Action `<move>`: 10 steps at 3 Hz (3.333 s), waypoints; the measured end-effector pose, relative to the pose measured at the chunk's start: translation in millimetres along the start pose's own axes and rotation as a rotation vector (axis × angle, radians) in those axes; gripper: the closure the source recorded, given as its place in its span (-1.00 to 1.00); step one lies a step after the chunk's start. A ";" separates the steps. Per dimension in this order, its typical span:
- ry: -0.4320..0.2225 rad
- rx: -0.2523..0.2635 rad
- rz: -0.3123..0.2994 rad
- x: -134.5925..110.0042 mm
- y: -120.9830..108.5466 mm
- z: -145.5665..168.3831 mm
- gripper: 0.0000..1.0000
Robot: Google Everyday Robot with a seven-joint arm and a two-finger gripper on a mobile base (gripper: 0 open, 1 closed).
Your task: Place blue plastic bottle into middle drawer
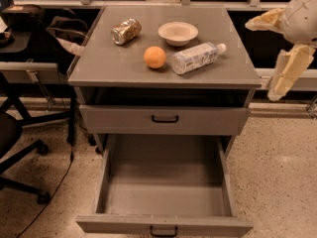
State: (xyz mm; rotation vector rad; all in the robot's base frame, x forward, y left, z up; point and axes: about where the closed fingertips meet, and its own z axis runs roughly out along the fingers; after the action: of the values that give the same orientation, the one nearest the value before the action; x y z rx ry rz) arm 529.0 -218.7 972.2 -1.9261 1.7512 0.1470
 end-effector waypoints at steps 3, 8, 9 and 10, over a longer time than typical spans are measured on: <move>-0.106 0.015 -0.072 9.1 -66.3 35.2 -1.00; -0.055 0.049 -0.242 -17.8 -155.6 93.7 -1.00; -0.064 0.050 -0.247 -11.8 -159.3 100.1 -1.00; -0.068 0.041 -0.251 -9.8 -161.5 106.1 -1.00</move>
Offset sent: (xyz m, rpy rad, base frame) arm 0.0771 0.0012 -0.0079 0.1137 -0.0411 0.1153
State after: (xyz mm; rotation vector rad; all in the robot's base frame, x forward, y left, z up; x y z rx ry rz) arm 709.2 -159.1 935.1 -2.0659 1.4439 0.0837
